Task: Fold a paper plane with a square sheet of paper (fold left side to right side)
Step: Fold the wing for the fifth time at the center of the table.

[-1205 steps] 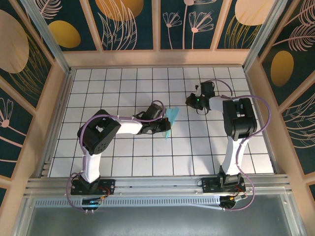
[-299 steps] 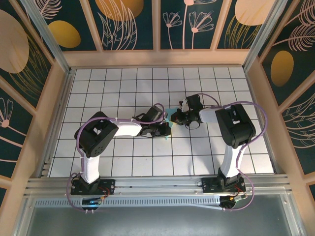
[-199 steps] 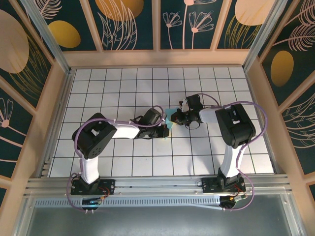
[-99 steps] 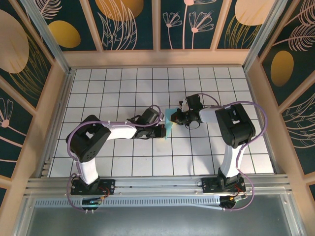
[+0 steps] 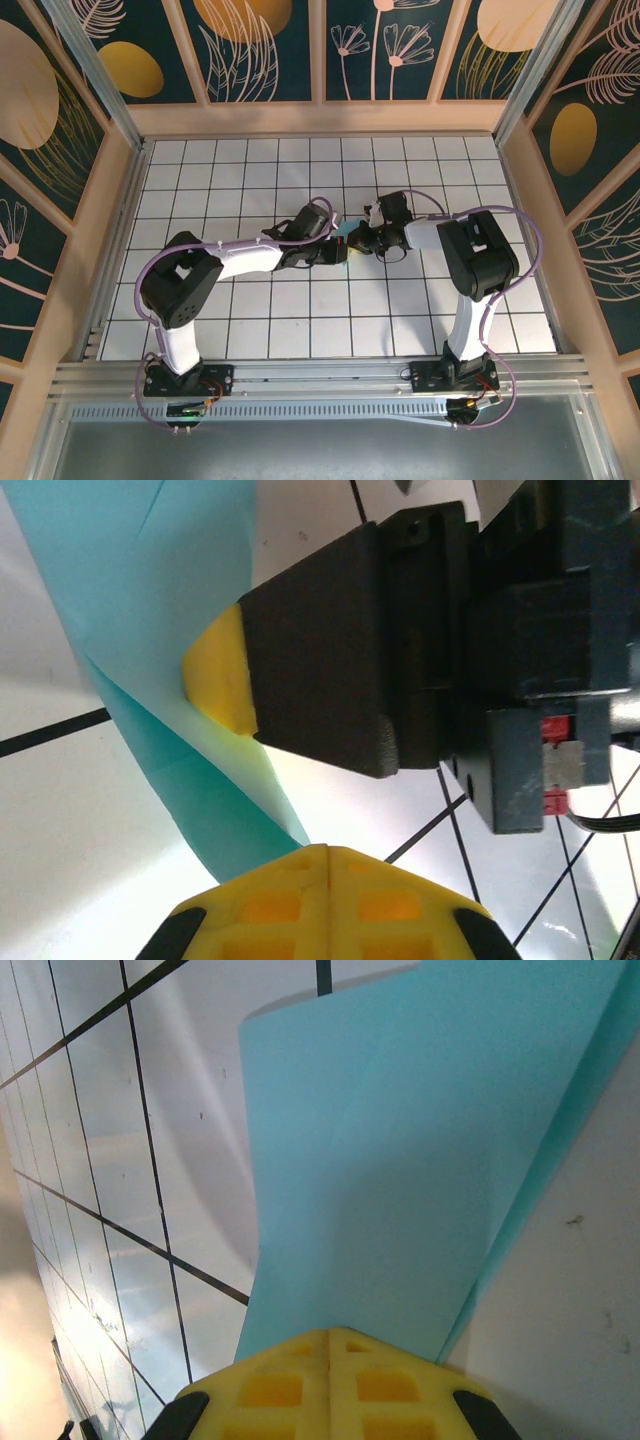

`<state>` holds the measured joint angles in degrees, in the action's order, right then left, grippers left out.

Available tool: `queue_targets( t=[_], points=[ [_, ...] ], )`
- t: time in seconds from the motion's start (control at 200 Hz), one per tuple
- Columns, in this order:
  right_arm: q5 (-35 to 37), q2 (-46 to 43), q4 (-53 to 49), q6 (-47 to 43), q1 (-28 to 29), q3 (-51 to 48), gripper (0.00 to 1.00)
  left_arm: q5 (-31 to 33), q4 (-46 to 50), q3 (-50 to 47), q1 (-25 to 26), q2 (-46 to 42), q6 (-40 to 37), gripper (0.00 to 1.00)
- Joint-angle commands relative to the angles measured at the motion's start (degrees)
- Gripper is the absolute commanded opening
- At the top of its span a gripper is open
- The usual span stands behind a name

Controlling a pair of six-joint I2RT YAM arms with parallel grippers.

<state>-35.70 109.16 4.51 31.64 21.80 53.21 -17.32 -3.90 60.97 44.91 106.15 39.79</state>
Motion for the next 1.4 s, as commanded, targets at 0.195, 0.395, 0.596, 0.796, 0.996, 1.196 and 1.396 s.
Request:
queue_targets(
  t=[0.195,0.395,0.596,0.796,0.996,1.196,1.396],
  points=[
    [6.35,4.57,-4.29,-1.31,0.51,-1.28,0.00,5.35,3.78,-6.99,-0.38,-5.12,-0.01,0.02],
    [6.27,4.82,-4.20,-1.34,0.45,-1.52,0.00,4.50,2.89,-6.35,-0.36,-7.62,0.33,0.02],
    [6.27,4.66,-4.23,-1.27,0.49,-1.59,0.00,-5.55,-3.29,-2.34,0.18,-4.21,0.95,0.01],
    [6.17,4.80,-3.90,-1.24,0.47,-2.03,0.00,-7.41,-2.95,2.72,1.38,1.59,0.20,0.01],
    [6.09,4.84,-3.80,-1.26,0.52,-2.25,0.00,-5.16,-1.94,3.48,1.39,4.04,-0.33,0.01],
    [6.11,4.91,-3.80,-1.24,0.57,-2.15,0.00,-2.17,-1.72,2.07,1.27,4.76,-0.74,0.01],
    [6.17,4.88,-3.90,-1.26,0.56,-2.30,0.00,-2.32,-2.77,1.30,1.34,6.15,-0.93,0.01]
  ],
)
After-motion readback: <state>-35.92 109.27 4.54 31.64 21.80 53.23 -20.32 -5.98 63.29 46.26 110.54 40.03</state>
